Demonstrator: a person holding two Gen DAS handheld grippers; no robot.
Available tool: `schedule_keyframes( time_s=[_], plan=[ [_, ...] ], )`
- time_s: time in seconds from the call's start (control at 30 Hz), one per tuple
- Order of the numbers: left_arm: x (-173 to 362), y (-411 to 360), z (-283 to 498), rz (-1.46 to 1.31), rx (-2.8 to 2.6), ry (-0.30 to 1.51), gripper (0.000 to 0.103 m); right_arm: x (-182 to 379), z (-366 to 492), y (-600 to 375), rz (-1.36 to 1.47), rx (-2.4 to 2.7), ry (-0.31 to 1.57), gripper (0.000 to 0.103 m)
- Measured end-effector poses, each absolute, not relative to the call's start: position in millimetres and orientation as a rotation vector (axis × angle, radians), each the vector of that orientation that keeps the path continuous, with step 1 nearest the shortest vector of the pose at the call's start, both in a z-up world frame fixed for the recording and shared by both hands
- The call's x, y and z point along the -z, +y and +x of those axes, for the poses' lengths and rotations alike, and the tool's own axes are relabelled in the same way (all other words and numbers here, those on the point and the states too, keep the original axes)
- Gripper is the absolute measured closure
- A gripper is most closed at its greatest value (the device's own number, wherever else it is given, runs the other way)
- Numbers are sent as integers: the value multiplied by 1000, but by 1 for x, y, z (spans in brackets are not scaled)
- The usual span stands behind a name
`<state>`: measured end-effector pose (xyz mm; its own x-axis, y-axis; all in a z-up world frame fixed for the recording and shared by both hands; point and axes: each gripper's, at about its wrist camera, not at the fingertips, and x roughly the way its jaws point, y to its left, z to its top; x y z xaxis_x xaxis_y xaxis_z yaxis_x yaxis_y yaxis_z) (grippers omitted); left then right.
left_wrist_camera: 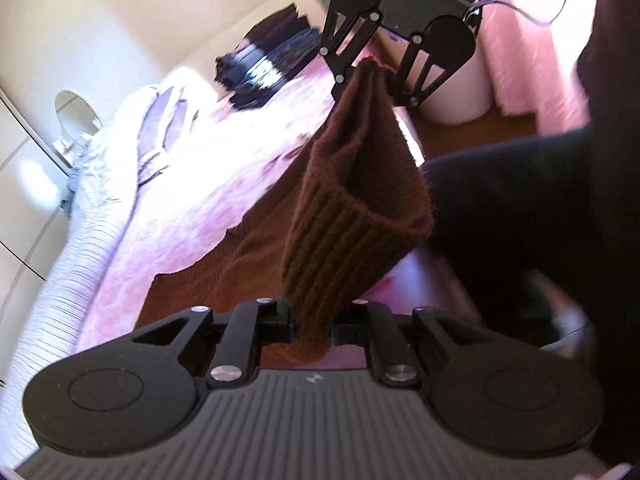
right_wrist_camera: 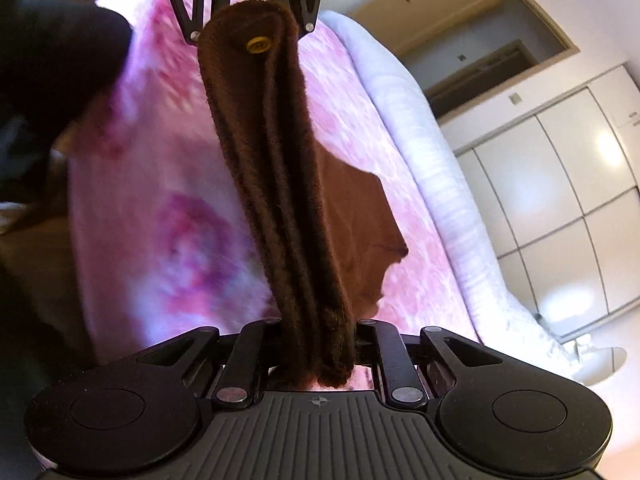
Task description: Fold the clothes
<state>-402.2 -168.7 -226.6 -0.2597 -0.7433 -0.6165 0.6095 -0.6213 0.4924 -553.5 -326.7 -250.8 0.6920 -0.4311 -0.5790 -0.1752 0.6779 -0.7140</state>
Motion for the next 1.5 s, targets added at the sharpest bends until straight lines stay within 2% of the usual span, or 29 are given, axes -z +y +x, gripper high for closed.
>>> schedule_keyframes(
  time_s=[0.2, 0.43, 0.57, 0.7, 0.9, 1.0, 1.17, 1.37, 1.5],
  plan=[
    [186, -158, -398, 963, 1983, -86, 91, 191, -559, -306, -825, 106, 826, 90],
    [166, -229, -331, 754, 1878, 201, 89, 159, -515, -363, -757, 103, 768, 90],
    [171, -290, -280, 634, 1812, 406, 89, 158, -458, -427, -673, 73, 806, 90],
    [202, -334, -232, 574, 1747, 587, 89, 175, -404, -490, -552, 50, 868, 90],
    [281, -375, -175, 535, 1620, 905, 84, 244, -355, -569, -189, 21, 952, 86],
    [291, -370, -168, 473, 1608, 921, 79, 265, -361, -593, 23, 46, 902, 79],
    [291, -363, -164, 420, 1595, 887, 76, 264, -393, -623, 345, 86, 696, 59],
    [292, -370, -163, 369, 1617, 874, 82, 285, -403, -648, 545, 129, 647, 59],
    [293, -378, -152, 318, 1603, 932, 75, 297, -393, -662, 650, 115, 654, 59]
  ],
)
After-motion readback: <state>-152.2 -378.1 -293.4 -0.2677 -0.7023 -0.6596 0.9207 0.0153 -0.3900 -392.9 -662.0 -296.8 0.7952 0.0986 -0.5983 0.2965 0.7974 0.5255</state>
